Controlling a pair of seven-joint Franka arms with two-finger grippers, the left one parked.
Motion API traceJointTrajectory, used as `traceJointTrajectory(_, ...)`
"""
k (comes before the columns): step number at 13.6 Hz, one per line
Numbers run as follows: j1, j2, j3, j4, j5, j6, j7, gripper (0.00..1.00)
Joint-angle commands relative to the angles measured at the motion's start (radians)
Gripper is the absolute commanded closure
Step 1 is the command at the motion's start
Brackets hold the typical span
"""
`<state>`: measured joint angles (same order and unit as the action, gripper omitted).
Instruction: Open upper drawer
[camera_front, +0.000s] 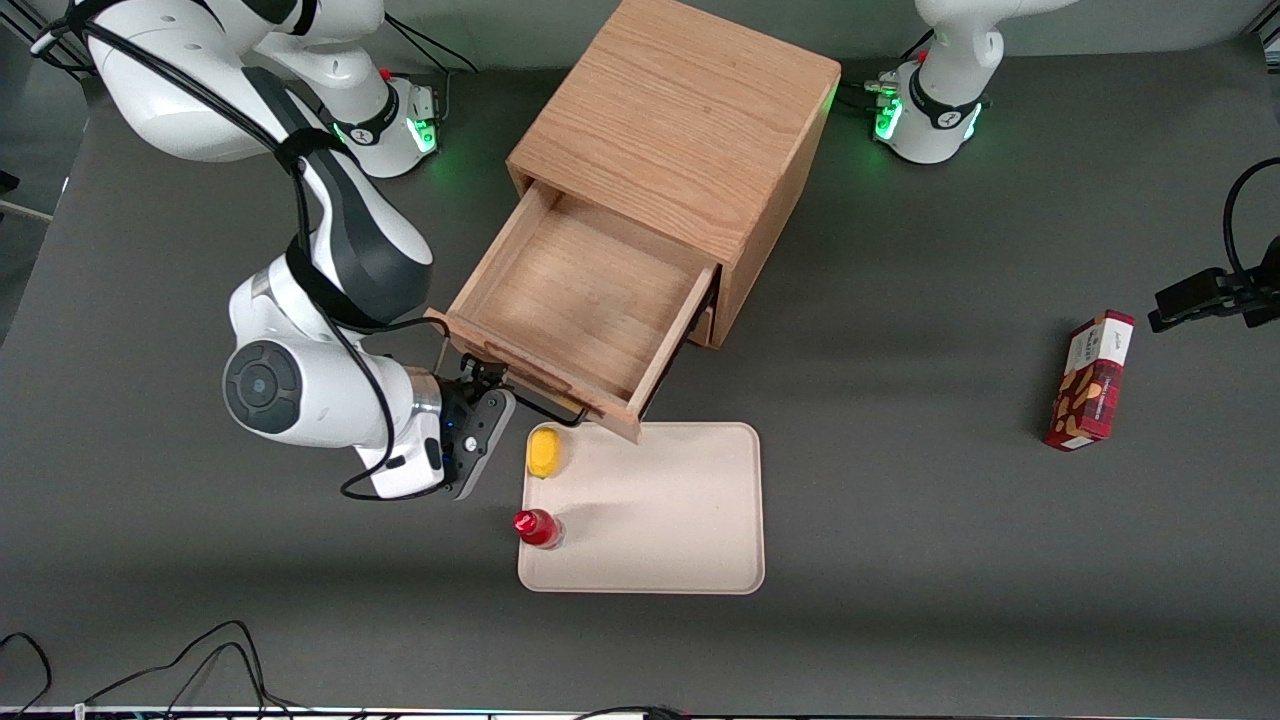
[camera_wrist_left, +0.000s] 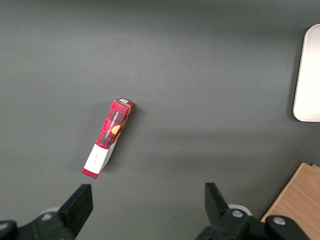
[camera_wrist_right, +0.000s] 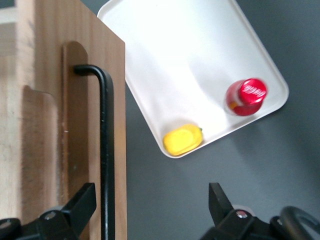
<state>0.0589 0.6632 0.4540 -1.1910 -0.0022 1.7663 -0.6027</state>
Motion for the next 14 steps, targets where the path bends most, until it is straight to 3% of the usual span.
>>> traceJointTrajectory(1, 0.010, 0.035, 0.000, 0.086, -0.025, -0.002, -0.095, 0.00)
traceJointTrajectory(6, -0.017, -0.057, -0.009, 0.096, -0.024, -0.083, -0.088, 0.00)
traceJointTrajectory(10, -0.013, -0.273, -0.130, 0.071, -0.038, -0.194, -0.072, 0.00)
traceJointTrajectory(14, -0.024, -0.440, -0.147, 0.070, -0.041, -0.333, 0.401, 0.00)
